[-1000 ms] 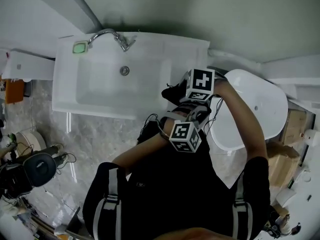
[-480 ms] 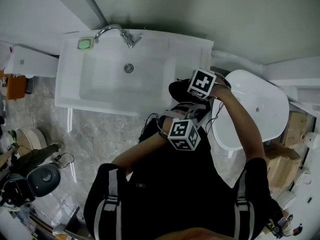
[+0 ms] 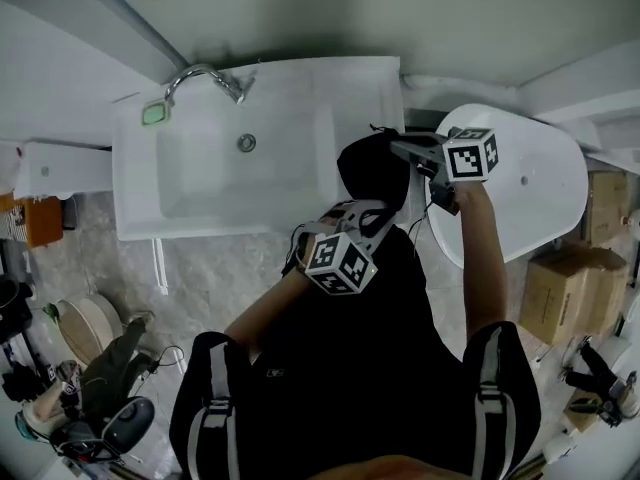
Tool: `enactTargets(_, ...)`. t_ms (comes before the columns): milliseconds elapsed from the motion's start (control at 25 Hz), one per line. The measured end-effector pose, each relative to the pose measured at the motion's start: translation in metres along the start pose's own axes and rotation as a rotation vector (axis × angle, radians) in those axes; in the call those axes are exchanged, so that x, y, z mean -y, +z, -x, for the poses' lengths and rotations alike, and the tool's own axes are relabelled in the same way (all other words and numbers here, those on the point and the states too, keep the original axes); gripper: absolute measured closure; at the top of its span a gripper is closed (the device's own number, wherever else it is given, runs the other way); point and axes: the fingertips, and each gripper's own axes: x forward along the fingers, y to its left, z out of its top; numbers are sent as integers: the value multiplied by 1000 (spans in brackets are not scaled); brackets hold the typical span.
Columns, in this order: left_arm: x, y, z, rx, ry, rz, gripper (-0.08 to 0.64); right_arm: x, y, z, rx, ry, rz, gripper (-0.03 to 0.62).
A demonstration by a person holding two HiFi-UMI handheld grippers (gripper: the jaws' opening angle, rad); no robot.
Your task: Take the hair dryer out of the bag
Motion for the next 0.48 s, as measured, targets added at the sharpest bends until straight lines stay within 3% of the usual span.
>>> enactTargets(160, -4, -6, 12, 3, 37, 24, 537, 2, -1, 32, 220, 96, -144, 531)
enactTargets(360, -7, -13, 33, -8, 80, 80, 537, -4, -12, 43, 260, 134, -156, 532)
enactTargets(480, -13, -11, 54, 3, 133, 130, 536, -10, -8, 41, 288, 221, -170, 532)
